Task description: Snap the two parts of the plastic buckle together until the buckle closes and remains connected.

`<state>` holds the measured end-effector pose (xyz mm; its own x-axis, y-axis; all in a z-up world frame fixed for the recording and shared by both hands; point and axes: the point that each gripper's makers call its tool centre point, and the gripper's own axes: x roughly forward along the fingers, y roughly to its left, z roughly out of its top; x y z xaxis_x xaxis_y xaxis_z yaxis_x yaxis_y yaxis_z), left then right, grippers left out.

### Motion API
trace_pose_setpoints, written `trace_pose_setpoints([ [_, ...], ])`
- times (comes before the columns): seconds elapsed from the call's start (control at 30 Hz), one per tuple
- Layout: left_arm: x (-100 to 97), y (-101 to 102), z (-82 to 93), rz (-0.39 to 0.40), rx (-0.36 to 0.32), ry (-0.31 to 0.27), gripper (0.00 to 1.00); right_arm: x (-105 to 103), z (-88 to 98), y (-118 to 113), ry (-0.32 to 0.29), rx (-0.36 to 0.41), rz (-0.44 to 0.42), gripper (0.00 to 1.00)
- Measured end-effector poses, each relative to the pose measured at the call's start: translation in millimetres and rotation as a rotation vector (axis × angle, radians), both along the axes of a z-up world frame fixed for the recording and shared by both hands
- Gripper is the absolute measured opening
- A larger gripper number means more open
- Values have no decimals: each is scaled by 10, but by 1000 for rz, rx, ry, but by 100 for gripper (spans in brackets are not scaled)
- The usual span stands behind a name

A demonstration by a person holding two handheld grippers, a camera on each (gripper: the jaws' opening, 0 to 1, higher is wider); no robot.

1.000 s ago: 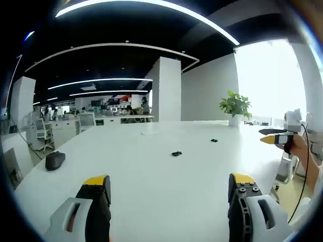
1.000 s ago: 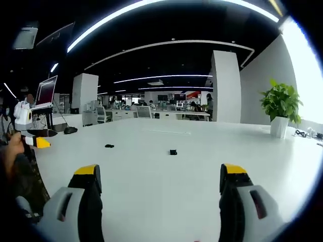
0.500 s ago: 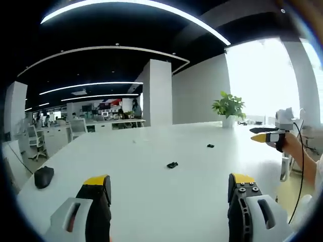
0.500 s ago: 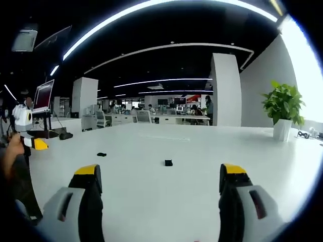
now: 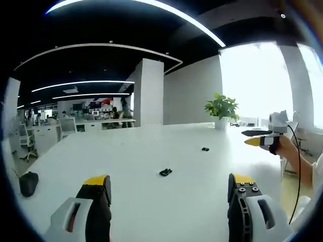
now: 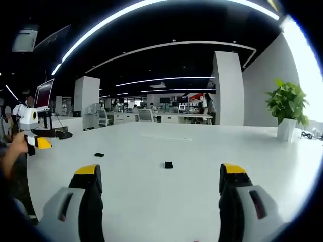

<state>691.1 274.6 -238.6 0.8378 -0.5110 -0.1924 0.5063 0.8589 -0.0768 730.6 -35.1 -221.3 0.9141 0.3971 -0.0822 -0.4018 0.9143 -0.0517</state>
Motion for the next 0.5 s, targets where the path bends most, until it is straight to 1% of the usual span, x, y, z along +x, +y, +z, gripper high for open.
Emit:
trace_pose_setpoints([
  [0.07, 43, -48, -23, -19, 0, 15, 98, 37, -20, 8, 6, -2, -1, 97],
  [0.2, 182, -118, -50, -48, 18, 19, 94, 123, -62, 26, 28, -13, 4, 96],
  [0.23, 213, -119, -53, -46, 25, 16, 92, 136, -62, 33, 28, -17, 6, 96],
  [0.3, 276, -111, -52, -41, 26, 13, 93, 161, -56, 38, 25, -20, 8, 96],
  [0.4, 342, -112, -67, -46, 10, 29, 93, 201, -69, 38, 31, -27, 11, 96],
  [0.5, 395, -105, -94, -42, 9, 48, 93, 220, -95, 33, 37, -27, 18, 95],
])
